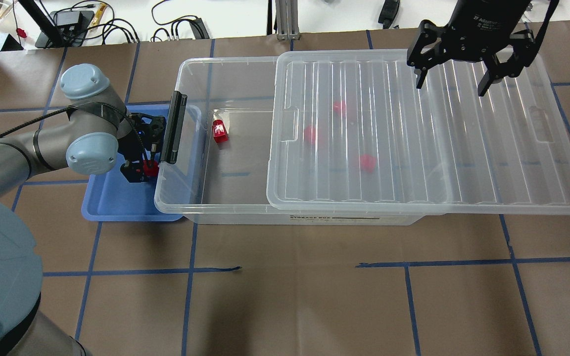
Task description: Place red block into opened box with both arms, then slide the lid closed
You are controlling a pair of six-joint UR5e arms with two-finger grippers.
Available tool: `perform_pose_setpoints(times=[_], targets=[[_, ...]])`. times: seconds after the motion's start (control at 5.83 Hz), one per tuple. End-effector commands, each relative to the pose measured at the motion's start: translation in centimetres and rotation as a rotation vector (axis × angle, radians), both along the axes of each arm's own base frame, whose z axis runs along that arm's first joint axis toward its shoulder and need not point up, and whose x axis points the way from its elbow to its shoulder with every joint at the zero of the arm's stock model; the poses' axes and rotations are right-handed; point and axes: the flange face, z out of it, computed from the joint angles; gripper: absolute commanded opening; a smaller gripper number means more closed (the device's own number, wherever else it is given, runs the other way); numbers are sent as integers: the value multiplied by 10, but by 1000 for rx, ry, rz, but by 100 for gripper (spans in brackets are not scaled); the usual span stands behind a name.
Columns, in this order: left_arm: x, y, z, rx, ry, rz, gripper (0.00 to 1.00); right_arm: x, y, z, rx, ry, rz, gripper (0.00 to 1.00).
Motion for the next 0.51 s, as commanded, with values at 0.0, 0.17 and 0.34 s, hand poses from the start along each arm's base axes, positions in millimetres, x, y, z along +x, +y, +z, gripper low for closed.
perform_pose_setpoints(times=[0.0, 0.17, 0.34], targets=[[1, -2, 4, -11, -2, -8, 34, -1, -2, -1, 3, 1, -1, 100], [0, -5, 16, -31, -8, -9, 10, -1, -2, 0, -1, 0, -1, 100], [-2, -7, 31, -53, -14, -10, 7, 0, -1, 1, -3, -3, -3, 100]])
